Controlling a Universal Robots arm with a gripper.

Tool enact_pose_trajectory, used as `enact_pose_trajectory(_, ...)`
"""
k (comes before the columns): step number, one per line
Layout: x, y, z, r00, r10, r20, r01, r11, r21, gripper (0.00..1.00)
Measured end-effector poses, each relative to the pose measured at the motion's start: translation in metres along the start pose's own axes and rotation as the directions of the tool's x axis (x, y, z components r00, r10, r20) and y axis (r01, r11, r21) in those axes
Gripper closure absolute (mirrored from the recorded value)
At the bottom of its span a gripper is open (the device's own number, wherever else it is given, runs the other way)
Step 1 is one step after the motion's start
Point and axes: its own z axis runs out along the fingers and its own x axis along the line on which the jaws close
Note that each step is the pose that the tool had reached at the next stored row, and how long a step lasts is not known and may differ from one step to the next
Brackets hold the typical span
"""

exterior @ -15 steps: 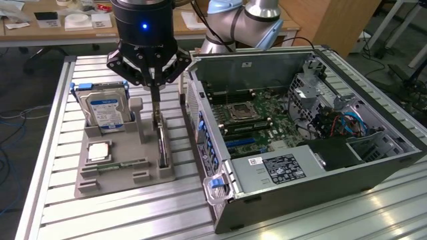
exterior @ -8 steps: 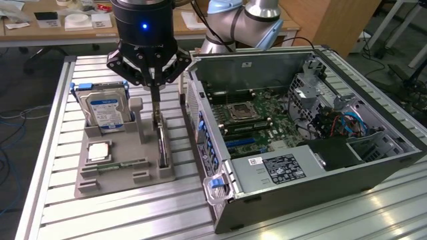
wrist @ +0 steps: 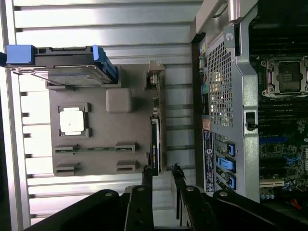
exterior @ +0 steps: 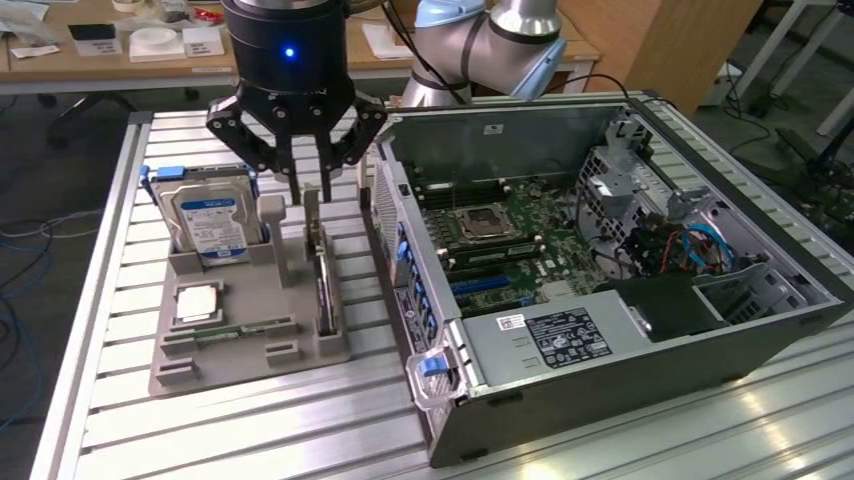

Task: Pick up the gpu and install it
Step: 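Pick up the gpu and move the gpu toward the slot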

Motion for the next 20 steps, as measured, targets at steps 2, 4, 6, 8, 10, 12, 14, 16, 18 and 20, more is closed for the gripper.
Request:
enact_pose_trajectory(2, 0.000, 0.0000, 0.0000, 1.0000, 0.000, 0.0000, 0.000, 1.0000, 0.0000, 0.65)
enact_pose_trajectory(4, 0.000, 0.0000, 0.0000, 1.0000, 0.000, 0.0000, 0.000, 1.0000, 0.0000, 0.59)
enact_pose_trajectory(6, 0.000, 0.0000, 0.0000, 1.0000, 0.000, 0.0000, 0.000, 1.0000, -0.0001, 0.53)
enact_pose_trajectory(8, 0.000, 0.0000, 0.0001, 1.0000, 0.000, 0.0000, 0.000, 1.0000, -0.0002, 0.53)
enact_pose_trajectory(10, 0.000, -0.0002, 0.0024, 1.0000, 0.000, 0.0000, 0.000, 1.0000, -0.0003, 0.53)
enact_pose_trajectory(12, 0.000, -0.0002, 0.0060, 1.0000, 0.000, -0.0001, 0.000, 1.0000, -0.0003, 0.53)
enact_pose_trajectory(14, 0.000, -0.0002, 0.0096, 1.0000, 0.000, 0.0000, 0.000, 1.0000, -0.0003, 0.53)
enact_pose_trajectory(16, 0.000, -0.0001, 0.0134, 1.0000, 0.000, -0.0001, 0.000, 1.0000, -0.0003, 0.53)
enact_pose_trajectory(18, 0.001, 0.0000, 0.0169, 1.0000, 0.000, 0.0000, 0.000, 1.0000, -0.0003, 0.53)
enact_pose_trajectory(20, 0.001, 0.0002, 0.0205, 1.0000, 0.000, 0.0000, 0.000, 1.0000, -0.0003, 0.53)
